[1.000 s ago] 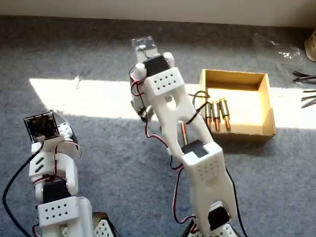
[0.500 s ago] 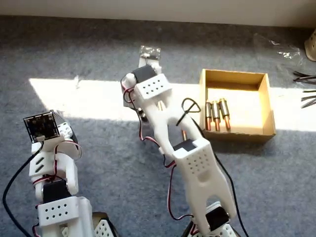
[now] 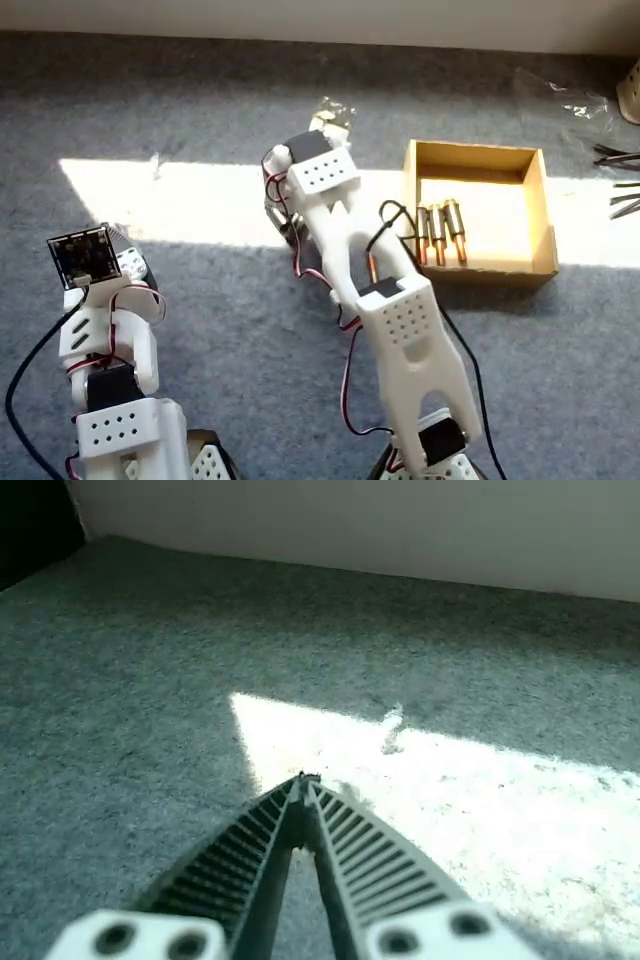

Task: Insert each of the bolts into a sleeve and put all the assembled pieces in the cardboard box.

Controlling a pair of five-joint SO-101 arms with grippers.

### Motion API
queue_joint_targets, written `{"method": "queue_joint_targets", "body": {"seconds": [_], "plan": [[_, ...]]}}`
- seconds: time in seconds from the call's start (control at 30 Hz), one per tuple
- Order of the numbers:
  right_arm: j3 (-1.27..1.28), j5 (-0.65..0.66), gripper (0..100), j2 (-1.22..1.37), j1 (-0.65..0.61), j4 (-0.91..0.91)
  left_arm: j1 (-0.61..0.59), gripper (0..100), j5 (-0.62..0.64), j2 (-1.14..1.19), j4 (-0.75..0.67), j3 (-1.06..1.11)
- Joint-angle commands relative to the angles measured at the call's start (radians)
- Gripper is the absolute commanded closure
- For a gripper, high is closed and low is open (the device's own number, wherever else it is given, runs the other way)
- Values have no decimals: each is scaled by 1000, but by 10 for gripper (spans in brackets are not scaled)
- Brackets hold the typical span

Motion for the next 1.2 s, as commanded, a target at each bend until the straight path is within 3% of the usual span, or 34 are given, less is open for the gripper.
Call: {"method": "queue_joint_targets", "body": {"seconds": [0.0,0.7,1.17], "plan": [[-50,-8,924,-13,21,-15,-12,993,6,-12,-17,-33],[-21,-8,923,116,16,-85,-12,993,6,-12,-21,-13],[-87,-6,923,133,-19,85,-8,993,6,-12,-21,-10]]}}
